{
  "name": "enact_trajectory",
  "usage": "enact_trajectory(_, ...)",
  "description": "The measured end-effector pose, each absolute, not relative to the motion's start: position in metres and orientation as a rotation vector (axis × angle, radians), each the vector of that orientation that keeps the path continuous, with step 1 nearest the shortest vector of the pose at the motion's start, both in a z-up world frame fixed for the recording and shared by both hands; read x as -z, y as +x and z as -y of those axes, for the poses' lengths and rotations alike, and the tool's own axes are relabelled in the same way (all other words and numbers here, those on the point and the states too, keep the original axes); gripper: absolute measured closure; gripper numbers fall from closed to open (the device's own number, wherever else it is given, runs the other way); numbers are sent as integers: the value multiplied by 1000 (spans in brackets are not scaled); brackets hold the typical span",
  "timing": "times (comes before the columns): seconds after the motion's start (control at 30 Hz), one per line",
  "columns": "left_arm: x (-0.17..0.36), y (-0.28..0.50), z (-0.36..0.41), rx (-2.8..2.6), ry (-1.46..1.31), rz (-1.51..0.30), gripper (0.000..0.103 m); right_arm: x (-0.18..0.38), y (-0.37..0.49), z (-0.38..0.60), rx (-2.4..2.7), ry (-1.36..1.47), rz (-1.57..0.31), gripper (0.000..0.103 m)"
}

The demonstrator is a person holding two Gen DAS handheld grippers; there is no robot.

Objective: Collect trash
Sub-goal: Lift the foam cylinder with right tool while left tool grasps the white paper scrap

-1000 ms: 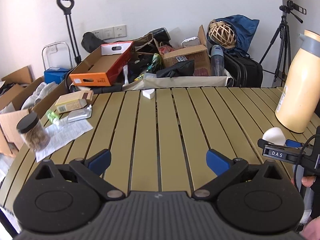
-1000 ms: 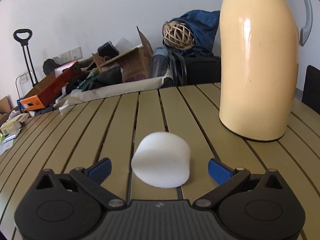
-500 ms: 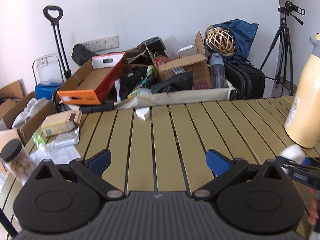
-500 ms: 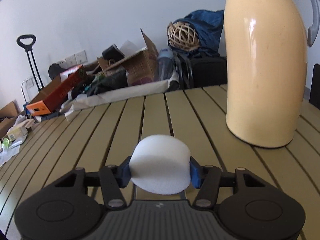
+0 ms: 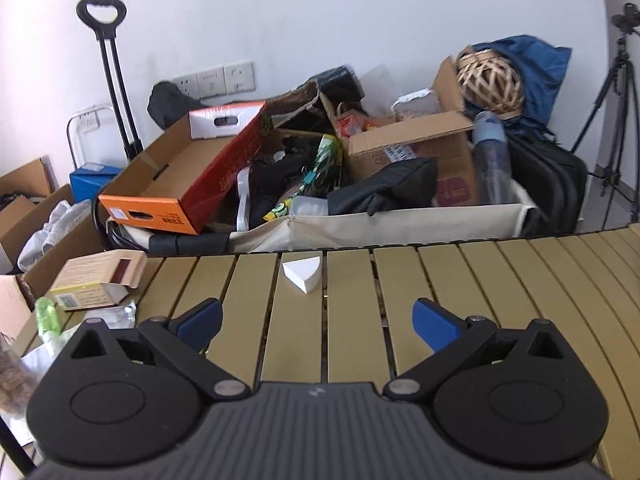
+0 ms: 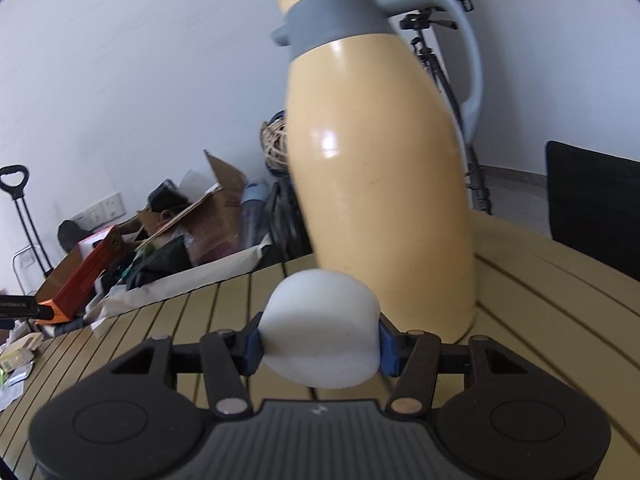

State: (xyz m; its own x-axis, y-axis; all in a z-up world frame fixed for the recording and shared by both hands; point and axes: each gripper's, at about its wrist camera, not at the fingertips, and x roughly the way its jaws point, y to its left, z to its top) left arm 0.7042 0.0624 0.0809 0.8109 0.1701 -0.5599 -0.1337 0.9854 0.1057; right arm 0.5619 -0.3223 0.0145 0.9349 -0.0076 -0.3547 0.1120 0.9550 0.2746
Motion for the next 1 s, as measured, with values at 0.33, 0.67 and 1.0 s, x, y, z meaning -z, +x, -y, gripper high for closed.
enact_trajectory(0.33,-37,793,-90,-262,15,-651,5,-3,553,368,126,283,-340,49)
enact_trajectory(0.67,-4,851,-104,-298,27,-679,30,10,549,399,205,246,-354,49)
enact_trajectory(1.0,-3,841,-95,-245,43,-680,74,14,554,386,152,222,-383,49)
